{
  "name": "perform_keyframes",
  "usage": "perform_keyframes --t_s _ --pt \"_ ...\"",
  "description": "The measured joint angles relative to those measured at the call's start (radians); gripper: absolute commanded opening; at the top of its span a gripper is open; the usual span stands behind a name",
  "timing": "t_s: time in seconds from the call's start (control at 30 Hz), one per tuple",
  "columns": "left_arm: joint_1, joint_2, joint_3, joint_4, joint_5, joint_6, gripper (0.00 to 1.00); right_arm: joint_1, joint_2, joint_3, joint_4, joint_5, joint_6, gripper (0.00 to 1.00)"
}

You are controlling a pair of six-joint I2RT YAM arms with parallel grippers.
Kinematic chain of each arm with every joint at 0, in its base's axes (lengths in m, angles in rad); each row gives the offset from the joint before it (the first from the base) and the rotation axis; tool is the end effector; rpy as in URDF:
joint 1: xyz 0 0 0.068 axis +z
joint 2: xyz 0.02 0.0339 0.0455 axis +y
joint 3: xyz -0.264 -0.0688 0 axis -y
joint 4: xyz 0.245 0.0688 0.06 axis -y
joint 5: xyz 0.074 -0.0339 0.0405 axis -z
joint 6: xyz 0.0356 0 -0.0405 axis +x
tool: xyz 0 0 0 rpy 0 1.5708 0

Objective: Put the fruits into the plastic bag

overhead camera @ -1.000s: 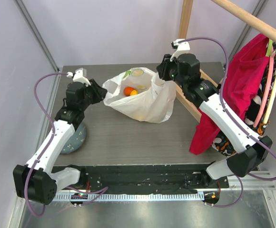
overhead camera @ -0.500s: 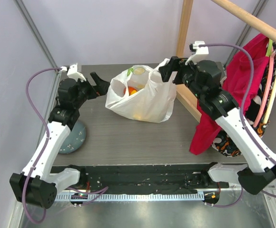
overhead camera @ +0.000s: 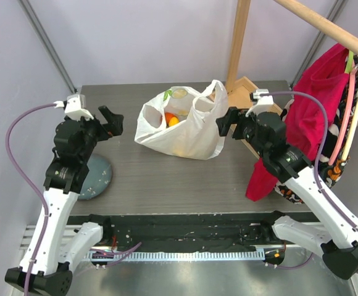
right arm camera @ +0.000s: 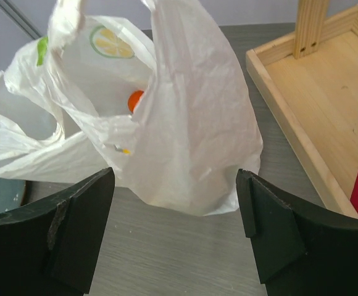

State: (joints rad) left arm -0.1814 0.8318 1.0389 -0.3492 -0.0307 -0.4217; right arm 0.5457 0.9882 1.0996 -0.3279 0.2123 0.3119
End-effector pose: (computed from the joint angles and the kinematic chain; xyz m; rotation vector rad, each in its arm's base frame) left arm 0.1754 -0.0311 0.4022 -0.2303 1.7155 -0.4204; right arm 0.1901 0.1066 0.3974 -0.0567 1.8016 0.4263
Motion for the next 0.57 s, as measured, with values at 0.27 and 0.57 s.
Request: perform_keyframes --t_s 0.27,0.57 --pt "0.000 -0.066 -0.011 -0.108 -0.074 0.037 1.00 0.000 -0.096 -0.135 0.038 0.018 -0.019 0.88" --pt "0.000 -0.076 -0.015 -0.143 -0.086 0.042 1.00 0.000 -0.107 -0.163 0.064 0.034 -0.029 0.88"
